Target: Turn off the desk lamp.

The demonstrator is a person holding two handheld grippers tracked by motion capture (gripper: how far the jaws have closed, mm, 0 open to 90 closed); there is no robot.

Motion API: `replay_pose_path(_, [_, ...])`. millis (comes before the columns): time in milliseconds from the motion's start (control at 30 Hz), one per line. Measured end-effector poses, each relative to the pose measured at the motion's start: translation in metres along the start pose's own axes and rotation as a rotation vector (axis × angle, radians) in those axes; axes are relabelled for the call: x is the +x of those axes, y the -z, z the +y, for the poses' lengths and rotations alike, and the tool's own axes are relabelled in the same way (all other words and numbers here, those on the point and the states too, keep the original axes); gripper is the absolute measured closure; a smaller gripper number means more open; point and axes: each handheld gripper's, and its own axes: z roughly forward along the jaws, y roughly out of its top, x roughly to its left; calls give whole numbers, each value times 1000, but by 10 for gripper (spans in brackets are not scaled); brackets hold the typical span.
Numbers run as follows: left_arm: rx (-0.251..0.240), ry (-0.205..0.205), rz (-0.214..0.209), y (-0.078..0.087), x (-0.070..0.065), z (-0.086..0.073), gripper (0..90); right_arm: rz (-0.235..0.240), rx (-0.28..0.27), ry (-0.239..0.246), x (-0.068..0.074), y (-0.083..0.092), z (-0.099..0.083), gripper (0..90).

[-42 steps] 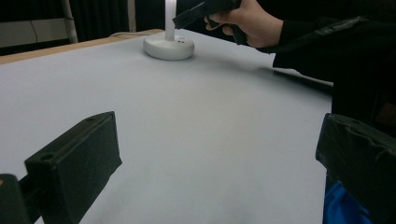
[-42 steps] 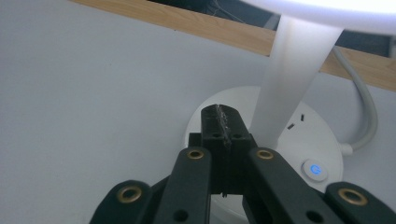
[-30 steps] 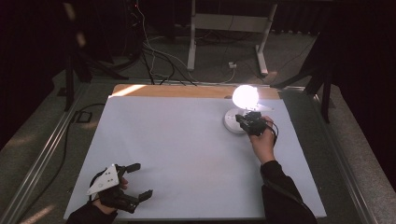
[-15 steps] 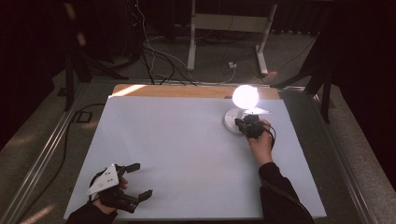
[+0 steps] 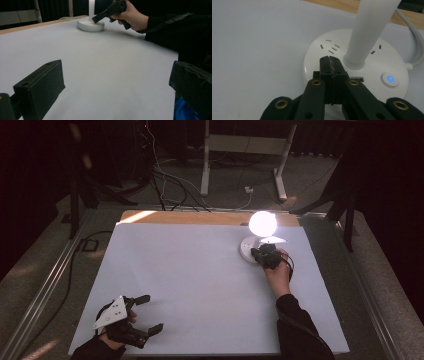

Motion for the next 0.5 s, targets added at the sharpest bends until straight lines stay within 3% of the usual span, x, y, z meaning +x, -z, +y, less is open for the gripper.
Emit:
replay_pose_path(367, [1,-1,0,0,0,0,5,-9,-10,9,1,0,-2,898])
replay_pose_path(500, [-2,4,2,0,0,0,5,12,-22,13,4,5,2,896])
